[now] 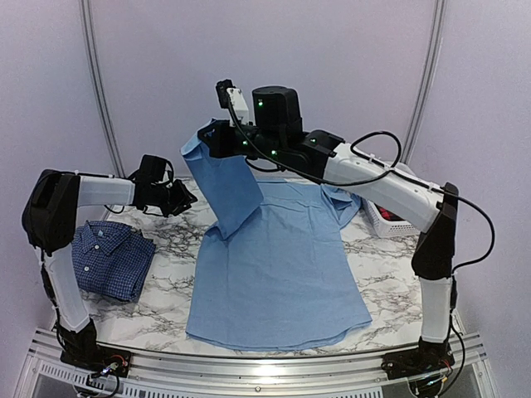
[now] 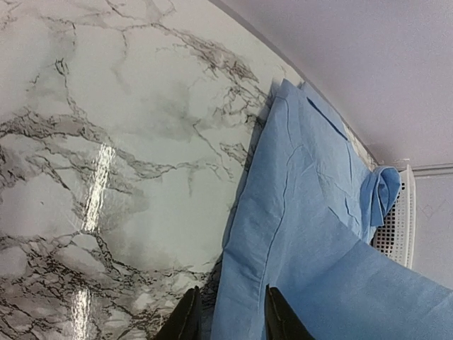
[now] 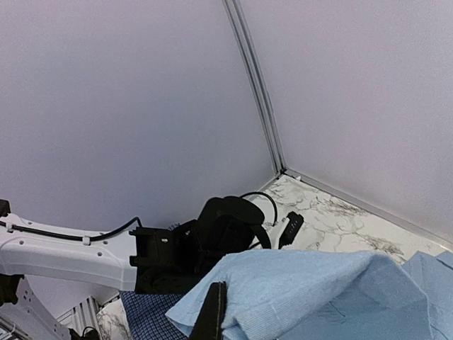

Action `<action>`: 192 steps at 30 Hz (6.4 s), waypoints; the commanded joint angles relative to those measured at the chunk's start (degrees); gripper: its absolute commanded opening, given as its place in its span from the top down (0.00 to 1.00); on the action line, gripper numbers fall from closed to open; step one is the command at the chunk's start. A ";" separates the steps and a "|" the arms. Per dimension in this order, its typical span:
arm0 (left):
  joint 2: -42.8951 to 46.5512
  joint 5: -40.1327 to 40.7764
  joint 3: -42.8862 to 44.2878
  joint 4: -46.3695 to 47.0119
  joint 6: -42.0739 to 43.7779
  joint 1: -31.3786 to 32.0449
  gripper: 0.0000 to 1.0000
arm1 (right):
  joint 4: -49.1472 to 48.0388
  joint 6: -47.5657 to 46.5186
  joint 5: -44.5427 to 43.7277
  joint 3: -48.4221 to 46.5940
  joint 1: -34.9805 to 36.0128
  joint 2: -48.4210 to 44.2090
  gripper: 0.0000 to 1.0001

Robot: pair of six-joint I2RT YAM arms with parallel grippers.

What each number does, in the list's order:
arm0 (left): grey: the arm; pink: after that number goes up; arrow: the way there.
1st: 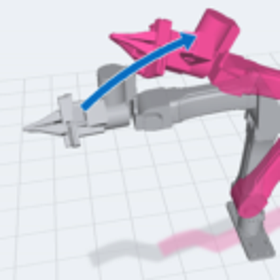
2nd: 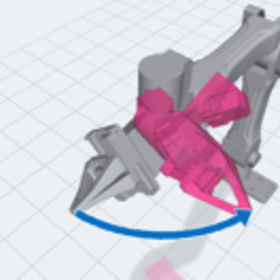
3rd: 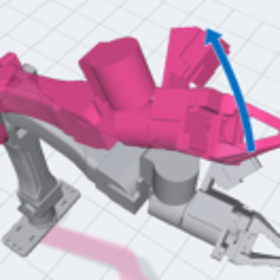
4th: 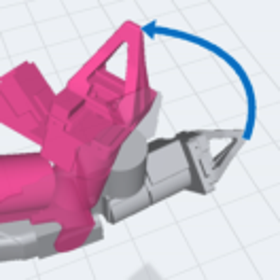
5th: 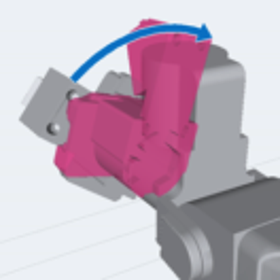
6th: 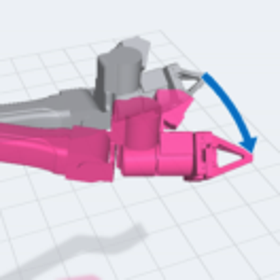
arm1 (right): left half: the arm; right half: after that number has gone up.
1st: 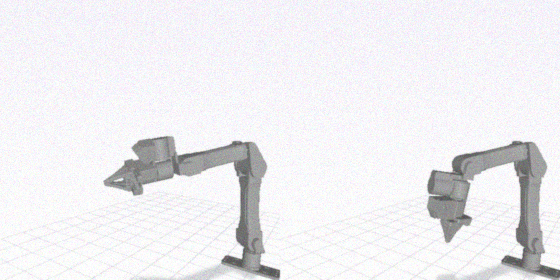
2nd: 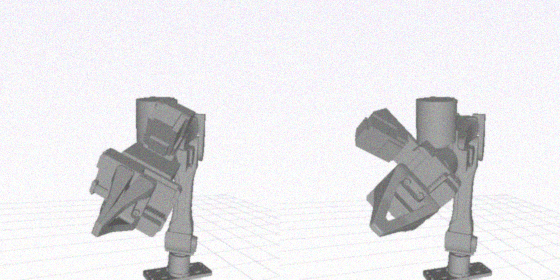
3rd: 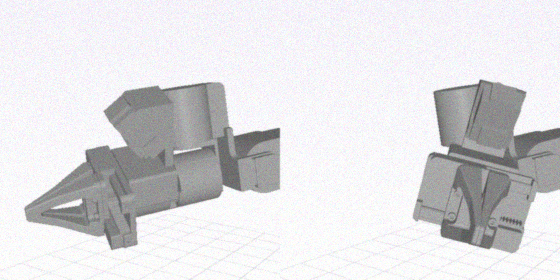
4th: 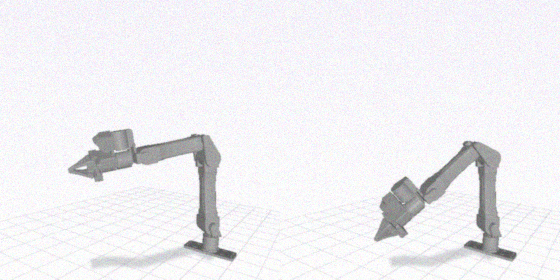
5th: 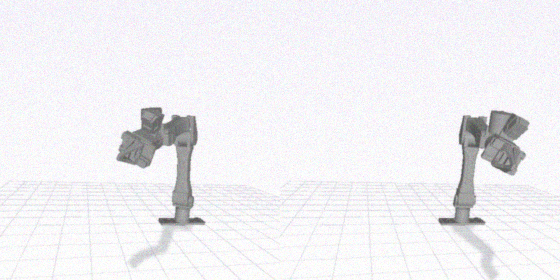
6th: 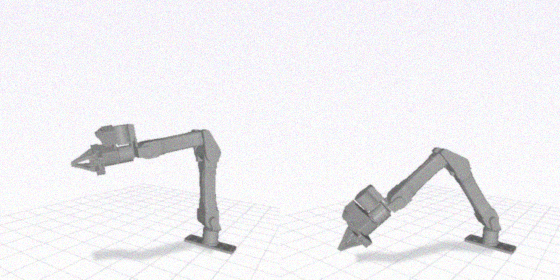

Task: Fold and stack the long sleeve shirts
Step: Adjust the sleeve at the center of the board, then pick up the shirt from the corner of the board, then fold the flattened shirt at the center of the board, then place the sleeve of the 1/3-folded shirt.

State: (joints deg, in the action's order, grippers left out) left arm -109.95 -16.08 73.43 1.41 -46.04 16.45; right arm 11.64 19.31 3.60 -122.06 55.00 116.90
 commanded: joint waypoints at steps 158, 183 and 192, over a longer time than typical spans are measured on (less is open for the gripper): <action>22.64 -0.16 -28.66 -3.88 -2.74 27.62 0.70 | 39.85 -15.06 0.43 40.48 18.19 -12.06 1.00; 13.60 3.13 -16.49 -4.64 4.63 22.79 0.62 | 30.17 -13.45 2.15 45.67 15.19 -19.01 0.49; -0.75 12.50 5.01 -7.75 16.21 17.19 0.52 | 14.57 -4.47 -1.16 52.65 -0.82 -23.38 0.46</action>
State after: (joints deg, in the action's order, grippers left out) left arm -104.07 -9.19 70.15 -3.40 -36.88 35.92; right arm 35.16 9.96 4.58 -71.70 59.92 95.53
